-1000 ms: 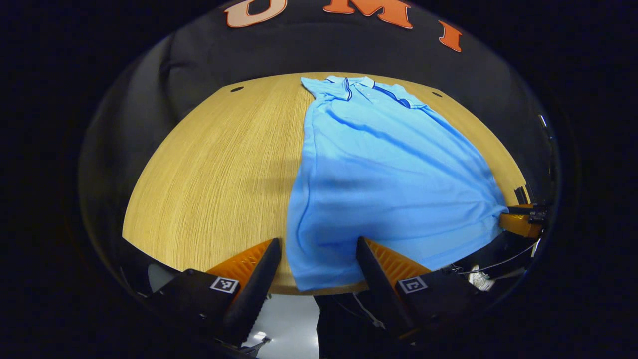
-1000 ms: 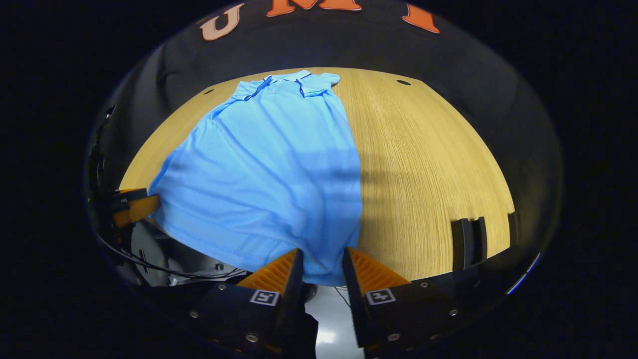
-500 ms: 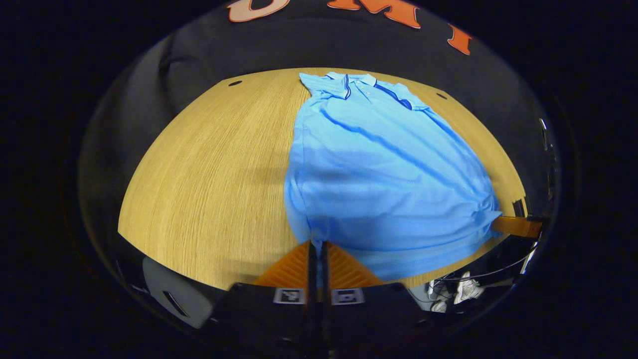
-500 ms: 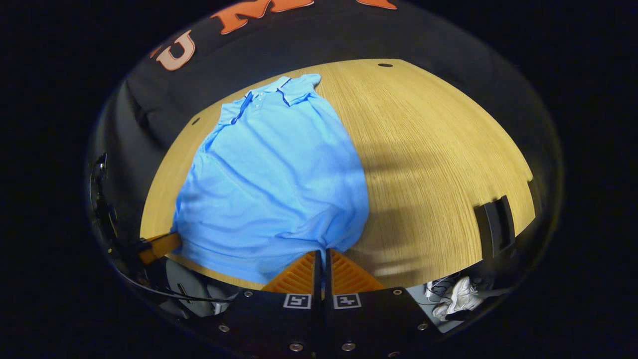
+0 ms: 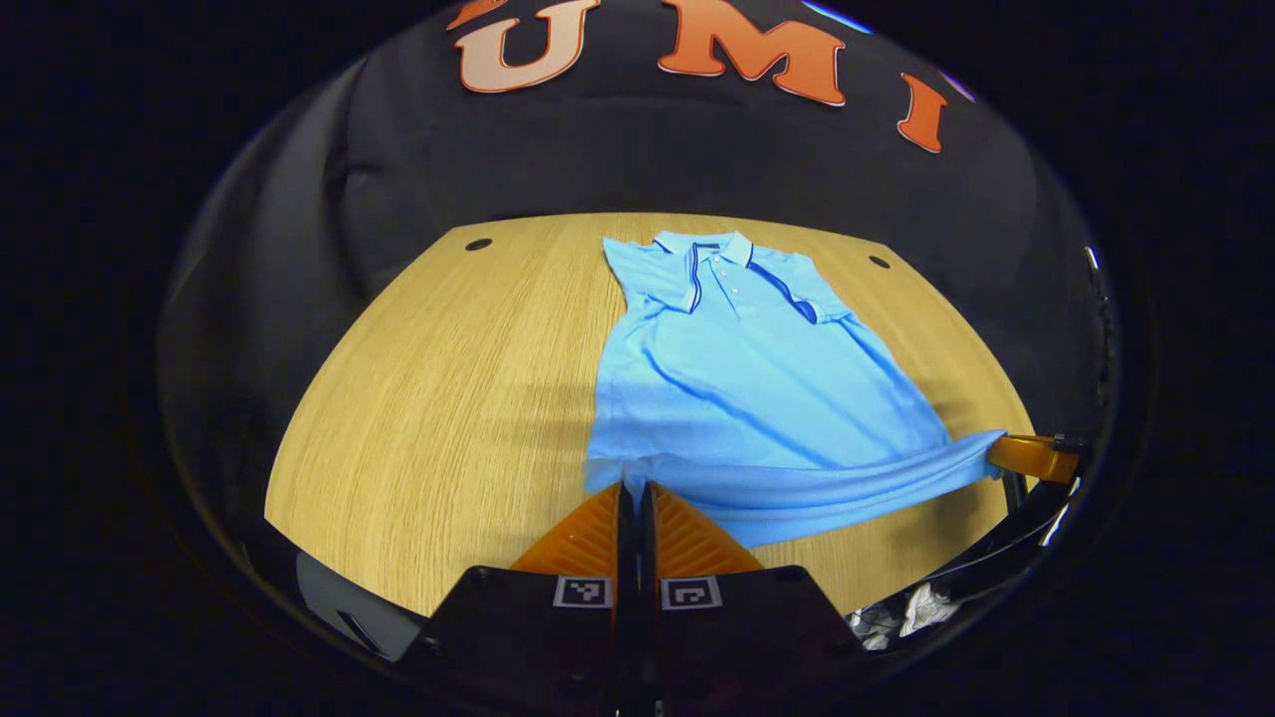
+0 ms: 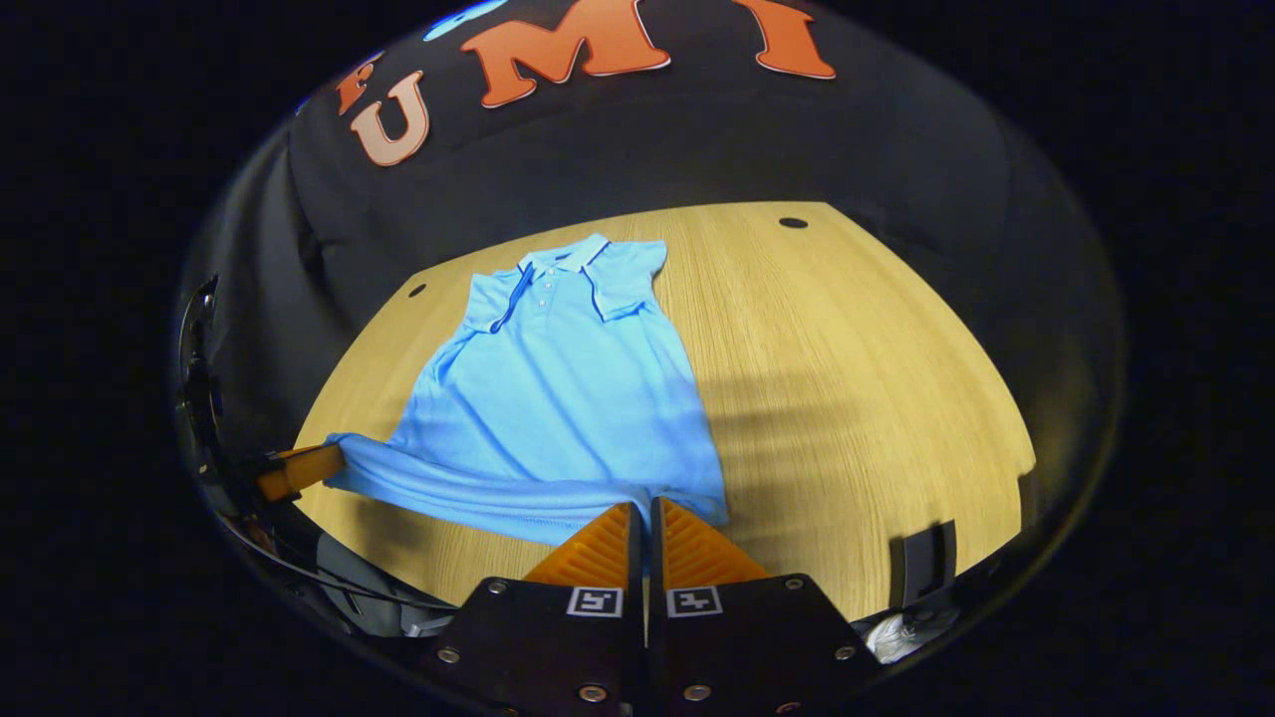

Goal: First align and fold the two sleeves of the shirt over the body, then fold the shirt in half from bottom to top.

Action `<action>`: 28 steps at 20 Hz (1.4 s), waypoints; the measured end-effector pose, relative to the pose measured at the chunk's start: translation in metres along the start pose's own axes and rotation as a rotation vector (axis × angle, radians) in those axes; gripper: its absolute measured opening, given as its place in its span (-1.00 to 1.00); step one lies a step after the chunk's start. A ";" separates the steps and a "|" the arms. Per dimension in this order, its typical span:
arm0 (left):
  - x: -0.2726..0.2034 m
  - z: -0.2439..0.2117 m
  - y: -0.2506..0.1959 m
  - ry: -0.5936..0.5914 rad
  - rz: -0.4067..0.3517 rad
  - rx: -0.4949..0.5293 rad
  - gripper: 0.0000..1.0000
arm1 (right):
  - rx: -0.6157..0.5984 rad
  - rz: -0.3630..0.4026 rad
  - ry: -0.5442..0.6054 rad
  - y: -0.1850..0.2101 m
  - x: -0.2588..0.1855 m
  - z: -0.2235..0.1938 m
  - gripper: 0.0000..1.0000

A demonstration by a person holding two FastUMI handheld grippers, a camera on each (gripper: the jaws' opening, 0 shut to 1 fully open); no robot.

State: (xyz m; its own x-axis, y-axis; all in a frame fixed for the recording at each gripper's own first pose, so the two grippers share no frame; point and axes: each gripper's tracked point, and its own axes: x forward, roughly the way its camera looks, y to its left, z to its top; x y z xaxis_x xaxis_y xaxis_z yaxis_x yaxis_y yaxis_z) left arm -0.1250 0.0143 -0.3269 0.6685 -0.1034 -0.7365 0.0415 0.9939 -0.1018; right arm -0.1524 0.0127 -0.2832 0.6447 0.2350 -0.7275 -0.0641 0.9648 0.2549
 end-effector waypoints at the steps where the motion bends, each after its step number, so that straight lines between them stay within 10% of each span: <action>1: -0.001 0.013 0.000 -0.020 -0.002 0.004 -0.91 | -0.009 -0.005 -0.011 0.001 0.001 0.010 -0.96; 12: 0.010 0.138 0.004 -0.166 -0.069 0.056 -0.92 | -0.087 -0.071 -0.168 0.004 0.013 0.140 -0.96; 28: 0.147 0.260 0.009 -0.173 -0.129 0.115 -0.92 | -0.037 -0.163 -0.167 0.004 0.142 0.256 -0.96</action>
State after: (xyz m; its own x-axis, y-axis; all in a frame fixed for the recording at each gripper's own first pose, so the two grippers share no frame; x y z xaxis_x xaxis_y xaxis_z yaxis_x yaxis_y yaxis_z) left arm 0.1672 0.0181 -0.2624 0.7691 -0.2312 -0.5958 0.2121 0.9718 -0.1032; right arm 0.1342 0.0199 -0.2225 0.7656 0.0564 -0.6409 0.0250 0.9928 0.1173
